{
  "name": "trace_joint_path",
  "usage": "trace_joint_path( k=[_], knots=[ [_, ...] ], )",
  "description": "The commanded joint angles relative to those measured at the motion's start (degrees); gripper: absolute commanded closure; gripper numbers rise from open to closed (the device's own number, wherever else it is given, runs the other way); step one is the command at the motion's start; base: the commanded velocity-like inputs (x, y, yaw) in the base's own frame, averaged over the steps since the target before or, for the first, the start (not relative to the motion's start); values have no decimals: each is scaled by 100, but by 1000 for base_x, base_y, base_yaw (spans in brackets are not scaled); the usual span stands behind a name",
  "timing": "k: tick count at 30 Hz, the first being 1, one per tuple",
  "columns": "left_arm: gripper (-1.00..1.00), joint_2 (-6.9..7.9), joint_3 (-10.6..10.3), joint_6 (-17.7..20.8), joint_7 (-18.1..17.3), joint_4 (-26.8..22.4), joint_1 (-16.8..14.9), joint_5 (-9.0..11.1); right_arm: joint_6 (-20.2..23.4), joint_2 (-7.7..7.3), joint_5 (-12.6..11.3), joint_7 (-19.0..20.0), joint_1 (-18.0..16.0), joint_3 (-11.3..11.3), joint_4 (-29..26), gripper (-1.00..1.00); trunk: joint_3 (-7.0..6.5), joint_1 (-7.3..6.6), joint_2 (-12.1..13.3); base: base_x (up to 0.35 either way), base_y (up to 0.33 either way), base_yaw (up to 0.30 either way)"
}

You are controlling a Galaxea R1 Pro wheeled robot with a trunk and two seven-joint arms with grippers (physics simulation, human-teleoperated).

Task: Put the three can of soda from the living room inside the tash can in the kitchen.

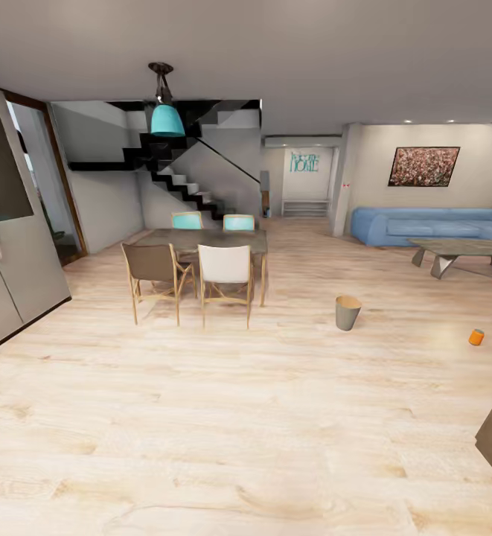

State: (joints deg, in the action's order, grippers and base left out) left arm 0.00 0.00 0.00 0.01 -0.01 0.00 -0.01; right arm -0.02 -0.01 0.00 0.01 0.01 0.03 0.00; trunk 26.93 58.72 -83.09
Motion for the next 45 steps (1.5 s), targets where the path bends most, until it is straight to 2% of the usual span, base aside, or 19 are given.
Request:
trace_joint_path(
  k=[1,3,27,35,45],
  knots=[
    [-100,33,0,0,8,-7,-33,-8,-17,-33,3,8,8,30,-4,-100,0,0,1,0,0,0],
    [-100,67,0,0,8,-7,-35,-8,-19,-68,7,8,8,40,-5,-100,0,0,1,0,0,0],
    [-100,66,0,0,8,-7,-35,-8,-21,-63,9,8,8,44,-6,-100,0,0,1,0,0,0],
    [-100,98,0,0,8,-8,-35,-8,-17,-126,-5,8,8,2,7,-100,0,0,1,0,0,0],
    [-100,104,5,0,8,-8,-35,1,-8,-58,-60,17,8,-29,116,-100,0,0,1,0,0,0]
  ],
)
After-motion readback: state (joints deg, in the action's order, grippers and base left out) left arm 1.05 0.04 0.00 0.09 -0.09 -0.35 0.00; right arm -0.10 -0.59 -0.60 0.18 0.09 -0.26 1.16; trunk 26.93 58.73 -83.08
